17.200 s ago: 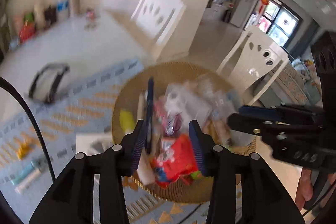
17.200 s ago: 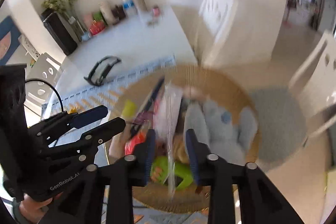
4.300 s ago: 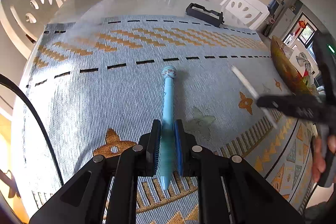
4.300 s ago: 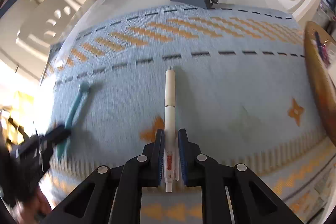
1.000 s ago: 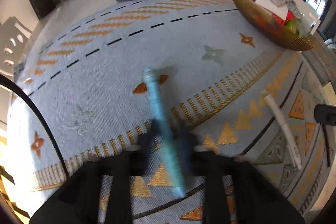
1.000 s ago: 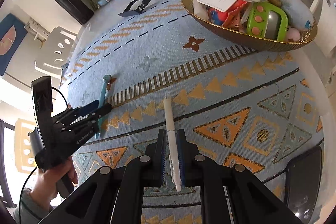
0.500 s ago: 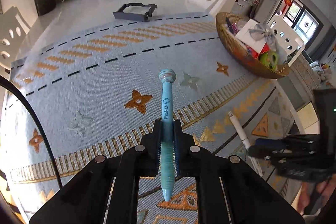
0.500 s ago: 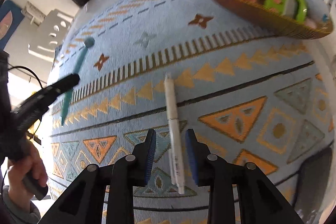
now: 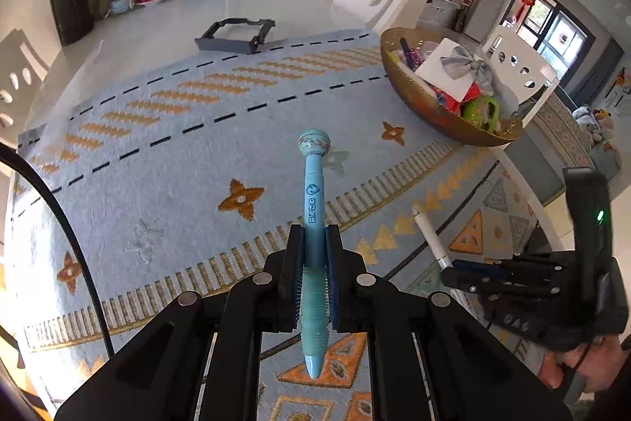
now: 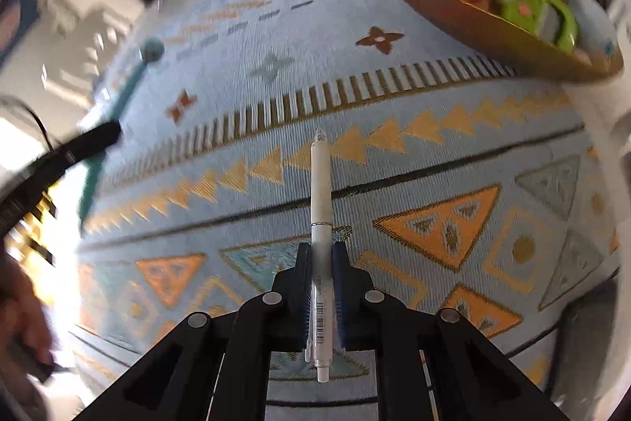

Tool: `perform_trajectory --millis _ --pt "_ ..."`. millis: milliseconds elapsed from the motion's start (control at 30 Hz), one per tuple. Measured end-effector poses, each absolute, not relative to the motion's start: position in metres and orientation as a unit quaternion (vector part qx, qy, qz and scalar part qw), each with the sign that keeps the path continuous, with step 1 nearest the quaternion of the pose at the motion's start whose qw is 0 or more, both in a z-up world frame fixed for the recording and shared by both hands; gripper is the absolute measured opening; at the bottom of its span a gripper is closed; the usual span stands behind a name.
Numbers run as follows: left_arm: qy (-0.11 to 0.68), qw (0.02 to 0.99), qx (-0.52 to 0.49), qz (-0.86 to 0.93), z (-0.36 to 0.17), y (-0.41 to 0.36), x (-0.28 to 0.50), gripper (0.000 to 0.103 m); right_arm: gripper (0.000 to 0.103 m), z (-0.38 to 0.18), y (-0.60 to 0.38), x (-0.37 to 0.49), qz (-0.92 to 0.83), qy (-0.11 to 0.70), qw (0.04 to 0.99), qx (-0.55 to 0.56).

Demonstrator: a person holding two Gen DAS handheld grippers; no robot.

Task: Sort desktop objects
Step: 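Lift both pens and carry them over the golden basket, then open both grippers to drop the pens into the basket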

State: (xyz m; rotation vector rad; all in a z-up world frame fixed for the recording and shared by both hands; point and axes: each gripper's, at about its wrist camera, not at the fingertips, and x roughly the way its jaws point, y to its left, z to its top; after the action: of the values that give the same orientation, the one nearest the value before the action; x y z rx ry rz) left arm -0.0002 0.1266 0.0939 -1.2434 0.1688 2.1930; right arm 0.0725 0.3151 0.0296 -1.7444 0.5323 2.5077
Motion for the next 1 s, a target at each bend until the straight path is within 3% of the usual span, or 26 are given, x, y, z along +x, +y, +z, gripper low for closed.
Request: perform_trajectory --millis 300,633,1000 --pt "0.083 0.335 -0.448 0.825 0.115 0.166 -0.003 0.008 0.01 0.086 0.358 0.088 0.831 0.224 0.041 -0.507" --pt "0.099 0.385 -0.391 0.83 0.162 0.253 -0.05 0.008 0.01 0.168 0.419 0.071 0.881 0.214 0.09 -0.413" --pt "0.116 0.429 -0.398 0.803 0.148 0.368 -0.118 0.008 0.01 0.18 0.506 -0.008 0.889 0.181 0.143 -0.395"
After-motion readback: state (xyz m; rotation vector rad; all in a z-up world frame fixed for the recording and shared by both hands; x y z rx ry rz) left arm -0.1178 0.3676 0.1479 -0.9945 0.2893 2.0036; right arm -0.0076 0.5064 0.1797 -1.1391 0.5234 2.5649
